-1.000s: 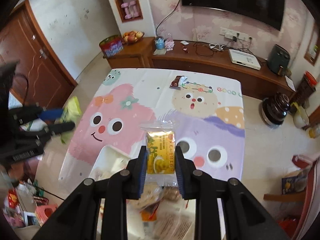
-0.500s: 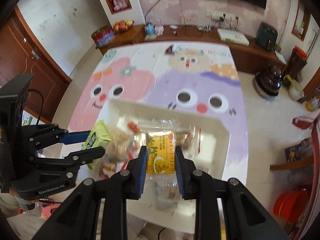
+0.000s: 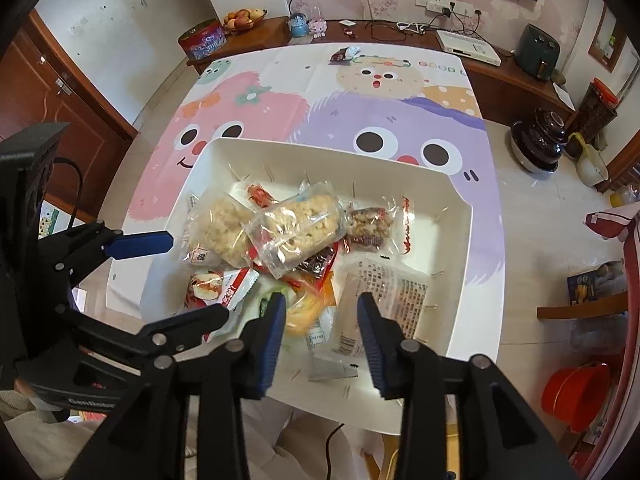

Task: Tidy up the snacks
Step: 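Carry both packs over the white tray and open both tools to drop them, then move the right tool back to the brown snowflake-print bag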

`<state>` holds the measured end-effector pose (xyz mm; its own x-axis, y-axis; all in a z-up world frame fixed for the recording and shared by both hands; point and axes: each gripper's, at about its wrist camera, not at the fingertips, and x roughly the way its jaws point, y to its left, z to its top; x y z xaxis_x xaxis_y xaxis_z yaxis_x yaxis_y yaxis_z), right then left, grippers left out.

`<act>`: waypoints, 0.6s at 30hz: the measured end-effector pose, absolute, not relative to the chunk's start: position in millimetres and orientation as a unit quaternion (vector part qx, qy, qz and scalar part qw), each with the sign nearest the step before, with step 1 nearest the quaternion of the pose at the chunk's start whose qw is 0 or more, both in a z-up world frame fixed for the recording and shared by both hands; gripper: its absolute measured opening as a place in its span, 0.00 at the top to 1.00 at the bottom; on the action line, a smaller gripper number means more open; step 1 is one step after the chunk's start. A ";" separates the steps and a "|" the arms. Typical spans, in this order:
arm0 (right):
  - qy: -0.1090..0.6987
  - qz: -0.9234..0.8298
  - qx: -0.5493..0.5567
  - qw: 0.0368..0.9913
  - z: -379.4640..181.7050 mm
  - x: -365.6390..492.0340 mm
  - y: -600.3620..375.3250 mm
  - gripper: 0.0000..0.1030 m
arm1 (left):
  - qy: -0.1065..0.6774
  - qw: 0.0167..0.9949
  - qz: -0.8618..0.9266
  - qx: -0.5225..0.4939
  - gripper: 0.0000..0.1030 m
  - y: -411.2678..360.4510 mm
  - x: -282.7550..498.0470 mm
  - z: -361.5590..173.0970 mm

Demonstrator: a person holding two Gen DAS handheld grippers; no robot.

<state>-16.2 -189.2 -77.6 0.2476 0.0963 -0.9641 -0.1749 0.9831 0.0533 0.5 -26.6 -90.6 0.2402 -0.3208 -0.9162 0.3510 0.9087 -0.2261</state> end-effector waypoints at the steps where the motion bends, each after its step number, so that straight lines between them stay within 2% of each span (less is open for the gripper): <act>1: 0.606 0.087 -0.031 0.790 -76.4 -15.9 -188.7 0.62 | 0.576 0.790 -0.210 0.009 0.18 -24.8 -0.1 -89.0; 18: 0.594 0.106 -0.021 0.797 -62.8 -7.2 -184.2 0.62 | 0.547 0.823 -0.154 -0.017 0.18 -2.2 5.0 -62.5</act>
